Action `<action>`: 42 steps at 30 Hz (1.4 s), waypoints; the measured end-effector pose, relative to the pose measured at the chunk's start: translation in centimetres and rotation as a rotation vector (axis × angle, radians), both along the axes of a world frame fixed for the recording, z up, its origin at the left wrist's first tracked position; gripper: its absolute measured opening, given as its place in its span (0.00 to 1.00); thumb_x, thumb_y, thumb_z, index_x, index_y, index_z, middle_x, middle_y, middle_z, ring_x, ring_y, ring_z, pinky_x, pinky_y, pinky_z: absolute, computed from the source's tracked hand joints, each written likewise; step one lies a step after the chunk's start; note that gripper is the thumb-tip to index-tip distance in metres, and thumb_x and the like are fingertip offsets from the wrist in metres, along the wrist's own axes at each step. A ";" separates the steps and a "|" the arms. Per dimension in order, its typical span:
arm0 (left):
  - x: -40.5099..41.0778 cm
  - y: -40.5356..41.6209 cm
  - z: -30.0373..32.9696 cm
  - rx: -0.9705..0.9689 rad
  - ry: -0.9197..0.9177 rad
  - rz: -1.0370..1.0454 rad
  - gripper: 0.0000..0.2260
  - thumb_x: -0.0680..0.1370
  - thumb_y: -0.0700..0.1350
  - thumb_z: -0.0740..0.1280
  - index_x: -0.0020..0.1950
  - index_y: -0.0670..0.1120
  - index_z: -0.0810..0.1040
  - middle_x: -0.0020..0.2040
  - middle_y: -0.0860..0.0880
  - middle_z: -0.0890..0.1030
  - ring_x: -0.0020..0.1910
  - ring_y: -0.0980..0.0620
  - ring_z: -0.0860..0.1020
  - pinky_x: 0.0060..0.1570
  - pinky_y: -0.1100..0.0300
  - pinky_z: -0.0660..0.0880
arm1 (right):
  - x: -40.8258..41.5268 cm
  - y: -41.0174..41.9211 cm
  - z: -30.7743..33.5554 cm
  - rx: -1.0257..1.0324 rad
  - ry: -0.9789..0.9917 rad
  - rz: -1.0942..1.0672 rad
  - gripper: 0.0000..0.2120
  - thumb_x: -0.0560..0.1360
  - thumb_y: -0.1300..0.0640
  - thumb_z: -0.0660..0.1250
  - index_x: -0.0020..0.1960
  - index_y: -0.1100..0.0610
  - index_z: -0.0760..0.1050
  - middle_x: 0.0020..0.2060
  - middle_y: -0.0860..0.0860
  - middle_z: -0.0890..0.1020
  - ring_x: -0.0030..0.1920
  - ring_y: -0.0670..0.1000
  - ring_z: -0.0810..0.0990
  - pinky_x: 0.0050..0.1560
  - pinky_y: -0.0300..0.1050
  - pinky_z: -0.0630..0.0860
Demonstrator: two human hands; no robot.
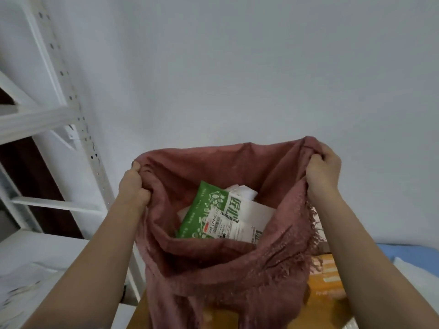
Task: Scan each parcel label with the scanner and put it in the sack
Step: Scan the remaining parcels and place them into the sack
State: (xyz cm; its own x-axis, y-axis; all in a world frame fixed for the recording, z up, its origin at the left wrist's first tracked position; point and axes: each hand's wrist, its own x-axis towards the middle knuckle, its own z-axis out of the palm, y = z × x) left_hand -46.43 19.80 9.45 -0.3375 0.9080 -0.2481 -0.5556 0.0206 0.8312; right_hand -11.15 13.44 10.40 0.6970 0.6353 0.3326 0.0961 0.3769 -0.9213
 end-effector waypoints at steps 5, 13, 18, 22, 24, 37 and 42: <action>0.7 -0.4 -1.4 -0.099 -0.059 -0.039 0.09 0.82 0.48 0.62 0.57 0.47 0.79 0.62 0.50 0.78 0.63 0.52 0.75 0.56 0.55 0.73 | -0.6 0.7 -2.4 -0.193 -0.002 0.189 0.23 0.73 0.71 0.53 0.49 0.54 0.84 0.37 0.48 0.82 0.37 0.48 0.79 0.35 0.34 0.77; 1.3 0.4 0.7 -0.017 -0.133 -0.004 0.12 0.81 0.47 0.64 0.61 0.43 0.77 0.48 0.48 0.80 0.48 0.50 0.80 0.48 0.56 0.78 | 1.6 1.8 -1.1 -0.110 -0.013 0.134 0.25 0.71 0.71 0.52 0.50 0.50 0.83 0.43 0.49 0.83 0.40 0.46 0.80 0.43 0.38 0.77; 1.5 0.8 0.8 -0.077 -0.192 -0.051 0.09 0.83 0.39 0.58 0.51 0.42 0.78 0.58 0.43 0.79 0.65 0.48 0.74 0.64 0.54 0.69 | 1.1 1.9 -2.9 -0.122 -0.010 0.178 0.25 0.72 0.74 0.53 0.48 0.51 0.82 0.50 0.52 0.84 0.46 0.43 0.81 0.48 0.32 0.76; 1.0 1.9 3.6 0.045 -0.011 -0.072 0.12 0.81 0.52 0.63 0.53 0.46 0.80 0.55 0.46 0.82 0.48 0.48 0.80 0.50 0.48 0.76 | 2.3 2.2 0.6 0.075 -0.098 0.212 0.26 0.76 0.69 0.55 0.49 0.41 0.82 0.52 0.39 0.83 0.56 0.40 0.80 0.60 0.32 0.73; 0.4 2.2 2.4 0.020 0.029 -0.062 0.13 0.81 0.50 0.64 0.61 0.45 0.79 0.52 0.47 0.82 0.45 0.50 0.80 0.46 0.49 0.77 | 2.6 2.2 -0.4 0.021 -0.119 0.218 0.27 0.76 0.69 0.54 0.49 0.40 0.82 0.52 0.43 0.84 0.53 0.42 0.81 0.56 0.34 0.76; 1.1 -0.6 -7.6 -0.485 1.325 0.122 0.29 0.71 0.42 0.65 0.71 0.40 0.63 0.66 0.37 0.65 0.63 0.35 0.67 0.62 0.43 0.66 | 3.2 -1.4 -13.2 -0.707 -0.266 0.303 0.28 0.76 0.53 0.67 0.72 0.58 0.62 0.62 0.57 0.75 0.55 0.57 0.77 0.50 0.49 0.75; 6.2 -2.8 -8.0 0.115 1.754 0.036 0.16 0.73 0.43 0.67 0.61 0.45 0.76 0.58 0.43 0.70 0.58 0.41 0.70 0.61 0.45 0.70 | 3.6 -2.6 -15.1 -0.712 -0.247 0.404 0.44 0.73 0.49 0.71 0.78 0.52 0.47 0.69 0.58 0.71 0.63 0.59 0.75 0.61 0.53 0.75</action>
State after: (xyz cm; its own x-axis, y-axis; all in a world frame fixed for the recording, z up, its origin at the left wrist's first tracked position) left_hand -40.21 17.02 1.47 -0.1305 0.8799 0.4569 0.9180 -0.0667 0.3908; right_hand -7.54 10.80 -4.70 0.3324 0.9344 -0.1278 0.3079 -0.2356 -0.9218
